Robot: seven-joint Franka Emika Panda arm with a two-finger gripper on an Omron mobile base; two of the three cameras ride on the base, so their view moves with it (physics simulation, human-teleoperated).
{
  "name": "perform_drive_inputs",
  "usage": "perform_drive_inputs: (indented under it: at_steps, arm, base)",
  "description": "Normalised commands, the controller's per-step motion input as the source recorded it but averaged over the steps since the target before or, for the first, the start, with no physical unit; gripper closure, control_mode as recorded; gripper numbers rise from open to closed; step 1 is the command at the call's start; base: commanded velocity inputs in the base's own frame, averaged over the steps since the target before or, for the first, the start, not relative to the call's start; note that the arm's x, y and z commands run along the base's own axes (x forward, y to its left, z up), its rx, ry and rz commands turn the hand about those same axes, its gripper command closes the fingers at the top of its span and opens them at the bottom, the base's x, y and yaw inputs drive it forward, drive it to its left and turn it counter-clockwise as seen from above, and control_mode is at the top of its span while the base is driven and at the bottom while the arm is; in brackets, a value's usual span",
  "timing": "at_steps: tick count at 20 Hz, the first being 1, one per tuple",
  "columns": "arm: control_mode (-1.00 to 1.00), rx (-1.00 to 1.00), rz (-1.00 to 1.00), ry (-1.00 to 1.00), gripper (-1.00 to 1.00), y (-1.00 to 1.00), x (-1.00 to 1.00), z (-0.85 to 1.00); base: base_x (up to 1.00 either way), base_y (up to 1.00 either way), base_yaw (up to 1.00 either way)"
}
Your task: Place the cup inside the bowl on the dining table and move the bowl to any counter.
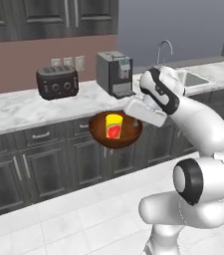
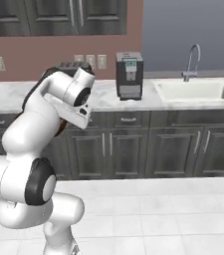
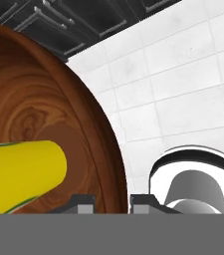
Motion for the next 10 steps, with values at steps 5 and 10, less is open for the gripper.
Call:
perform_drive_inputs:
  at_steps: [5,10]
  arm:
    - [1.00,0.00,0.00,0.00,1.00,0.00,0.00,0.00]
    - [1.00,0.00,0.00,0.00,1.00,0.00,0.00,0.00]
  base:
    - [0.48,0.74,-0.03]
    - [0.42,0.63,-0.04]
